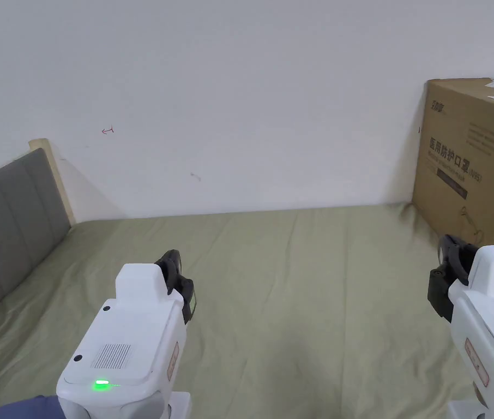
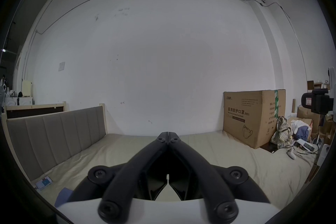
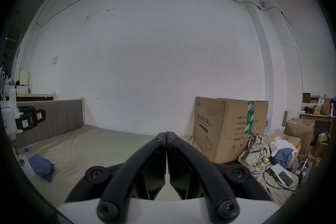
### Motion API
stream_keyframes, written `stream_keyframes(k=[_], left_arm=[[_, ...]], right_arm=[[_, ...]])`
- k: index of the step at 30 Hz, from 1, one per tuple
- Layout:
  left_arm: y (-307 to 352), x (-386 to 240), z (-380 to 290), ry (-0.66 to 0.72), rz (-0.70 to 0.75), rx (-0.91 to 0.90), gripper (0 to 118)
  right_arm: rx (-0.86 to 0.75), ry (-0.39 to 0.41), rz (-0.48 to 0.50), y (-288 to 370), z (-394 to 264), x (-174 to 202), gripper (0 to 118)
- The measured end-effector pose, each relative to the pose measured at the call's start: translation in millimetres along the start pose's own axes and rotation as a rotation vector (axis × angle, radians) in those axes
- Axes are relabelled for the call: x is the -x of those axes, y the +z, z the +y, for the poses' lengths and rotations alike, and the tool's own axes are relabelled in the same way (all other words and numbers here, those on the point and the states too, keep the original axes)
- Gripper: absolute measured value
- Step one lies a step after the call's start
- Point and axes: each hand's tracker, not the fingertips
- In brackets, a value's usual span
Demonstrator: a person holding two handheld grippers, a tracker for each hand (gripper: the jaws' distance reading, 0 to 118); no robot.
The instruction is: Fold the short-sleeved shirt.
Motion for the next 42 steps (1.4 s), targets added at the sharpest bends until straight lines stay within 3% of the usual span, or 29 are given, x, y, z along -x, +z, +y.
stream_keyframes(k=[42], left_arm=[[5.4,1.8,-0.1,-0.041,0.024,-0.009,0]], right_arm=[[0.003,0.019,0.013,0.1,3.0,13.5,0]])
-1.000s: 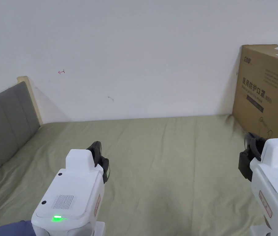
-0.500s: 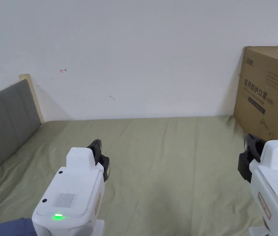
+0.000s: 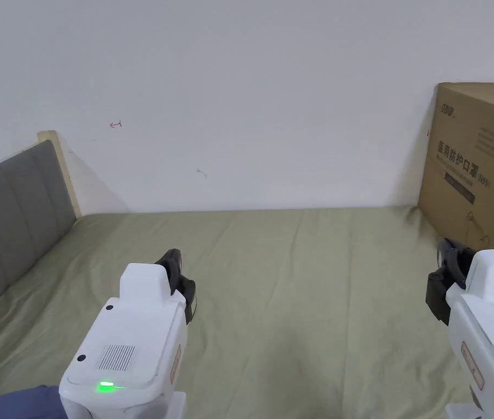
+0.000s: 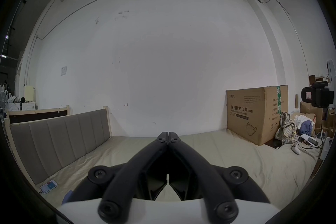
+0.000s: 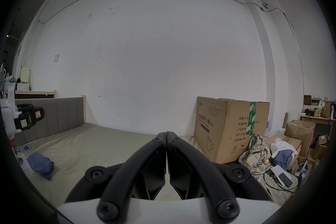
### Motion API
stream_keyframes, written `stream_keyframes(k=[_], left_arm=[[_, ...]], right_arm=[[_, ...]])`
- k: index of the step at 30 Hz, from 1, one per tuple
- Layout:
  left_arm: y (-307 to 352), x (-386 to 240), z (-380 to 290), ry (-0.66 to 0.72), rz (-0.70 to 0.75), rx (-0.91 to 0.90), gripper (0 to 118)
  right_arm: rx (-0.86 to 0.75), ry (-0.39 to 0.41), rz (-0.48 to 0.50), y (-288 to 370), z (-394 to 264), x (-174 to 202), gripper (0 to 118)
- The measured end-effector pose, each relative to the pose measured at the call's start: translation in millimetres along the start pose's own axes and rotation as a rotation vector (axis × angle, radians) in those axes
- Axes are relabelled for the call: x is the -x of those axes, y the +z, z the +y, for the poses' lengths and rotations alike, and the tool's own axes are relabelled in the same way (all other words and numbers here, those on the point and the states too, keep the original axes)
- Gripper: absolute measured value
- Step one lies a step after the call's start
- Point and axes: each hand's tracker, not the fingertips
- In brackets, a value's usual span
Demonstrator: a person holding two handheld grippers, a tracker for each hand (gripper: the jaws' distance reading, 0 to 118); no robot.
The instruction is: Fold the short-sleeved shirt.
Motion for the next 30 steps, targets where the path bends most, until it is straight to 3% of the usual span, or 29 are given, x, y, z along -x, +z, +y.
stream_keyframes(k=[7,12,16,17,30], left_arm=[[-1.0,1.8,0.1,0.007,0.01,0.003,0],[-1.9,3.8,0.6,0.01,0.015,0.01,14],[-9.9,5.5,0.6,0.012,0.023,0.054,106],[-11.4,6.0,-0.1,0.013,0.028,0.059,118],[-5.7,8.0,-0.1,0.032,0.036,0.031,118]], right_arm=[[0.002,0.006,-0.007,-1.1,-0.8,1.4,0],[0.016,0.003,-0.011,-2.5,-1.7,0.9,9],[0.042,-0.008,-0.024,-4.7,-1.2,0.5,115],[0.045,-0.013,-0.024,-5.7,-1.4,0.6,117],[0.046,-0.015,-0.016,-8.7,-5.7,3.6,118]])
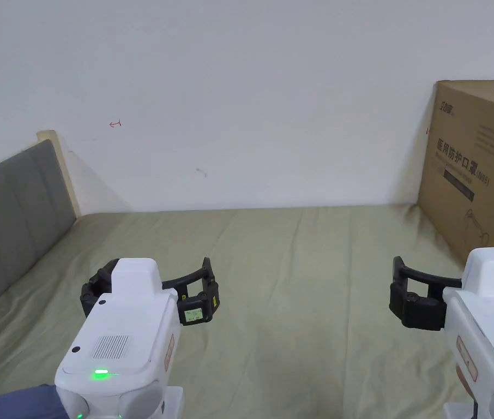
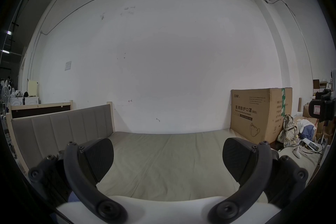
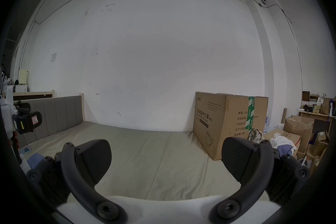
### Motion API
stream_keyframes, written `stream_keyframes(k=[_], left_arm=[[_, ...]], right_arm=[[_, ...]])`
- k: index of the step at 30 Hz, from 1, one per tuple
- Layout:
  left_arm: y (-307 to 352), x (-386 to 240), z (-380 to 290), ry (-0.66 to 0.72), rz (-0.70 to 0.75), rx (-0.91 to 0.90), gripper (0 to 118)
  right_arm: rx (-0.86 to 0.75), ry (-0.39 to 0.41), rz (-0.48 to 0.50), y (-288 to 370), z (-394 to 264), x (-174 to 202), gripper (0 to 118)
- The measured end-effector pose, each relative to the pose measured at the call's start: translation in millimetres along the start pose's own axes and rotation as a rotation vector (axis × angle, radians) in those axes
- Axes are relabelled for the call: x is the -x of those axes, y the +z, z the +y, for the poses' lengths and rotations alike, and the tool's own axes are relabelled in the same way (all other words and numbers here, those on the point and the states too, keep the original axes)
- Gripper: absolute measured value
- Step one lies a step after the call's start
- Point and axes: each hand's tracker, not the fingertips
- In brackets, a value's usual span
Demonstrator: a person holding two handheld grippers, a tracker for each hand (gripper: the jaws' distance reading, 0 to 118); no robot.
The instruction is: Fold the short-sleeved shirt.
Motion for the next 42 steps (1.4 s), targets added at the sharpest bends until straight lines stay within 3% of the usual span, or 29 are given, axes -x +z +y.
stream_keyframes(k=[42], left_arm=[[0.1,3.2,-1.4,-0.01,0.013,-0.008,118]], right_arm=[[-0.003,0.008,0.011,3.0,1.4,-0.1,118]])
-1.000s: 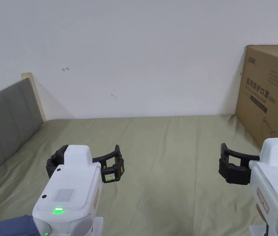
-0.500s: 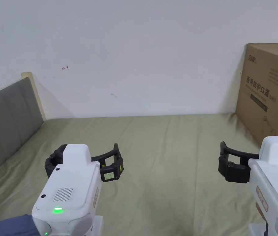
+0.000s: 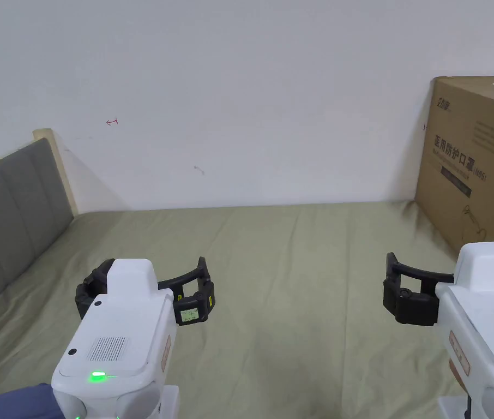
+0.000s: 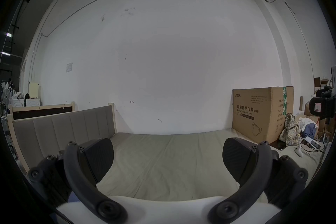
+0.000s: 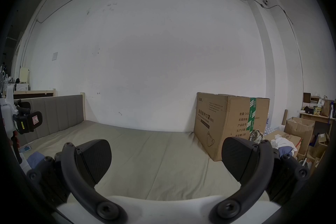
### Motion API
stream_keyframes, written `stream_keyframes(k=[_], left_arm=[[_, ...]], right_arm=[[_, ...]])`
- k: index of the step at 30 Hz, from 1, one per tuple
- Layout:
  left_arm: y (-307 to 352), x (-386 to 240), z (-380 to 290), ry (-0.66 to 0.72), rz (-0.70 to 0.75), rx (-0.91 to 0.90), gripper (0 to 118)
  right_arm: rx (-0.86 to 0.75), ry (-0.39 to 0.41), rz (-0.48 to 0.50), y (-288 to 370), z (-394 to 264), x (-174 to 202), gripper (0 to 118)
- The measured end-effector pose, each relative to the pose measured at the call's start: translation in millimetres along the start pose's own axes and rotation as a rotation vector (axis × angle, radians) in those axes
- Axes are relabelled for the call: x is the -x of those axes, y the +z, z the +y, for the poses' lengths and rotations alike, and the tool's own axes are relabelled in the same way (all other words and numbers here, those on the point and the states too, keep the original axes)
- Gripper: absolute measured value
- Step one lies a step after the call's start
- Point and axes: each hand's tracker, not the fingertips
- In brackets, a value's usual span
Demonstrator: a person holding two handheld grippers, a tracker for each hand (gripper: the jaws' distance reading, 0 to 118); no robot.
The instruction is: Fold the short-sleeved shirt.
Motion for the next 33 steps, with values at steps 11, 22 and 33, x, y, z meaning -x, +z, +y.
stream_keyframes(k=[11,22,33], left_arm=[[0.3,1.9,1.2,-0.002,0.007,-0.006,118],[1.5,3.3,1.5,-0.003,0.007,-0.009,118],[3.2,3.1,4.6,0.003,-0.002,-0.012,118]], right_arm=[[-0.005,0.0,0.004,-1.3,1.2,1.4,118],[0.001,-0.002,-0.003,-1.6,1.8,2.2,118],[0.397,-0.236,-0.086,-19.7,24.2,-0.8,118]])
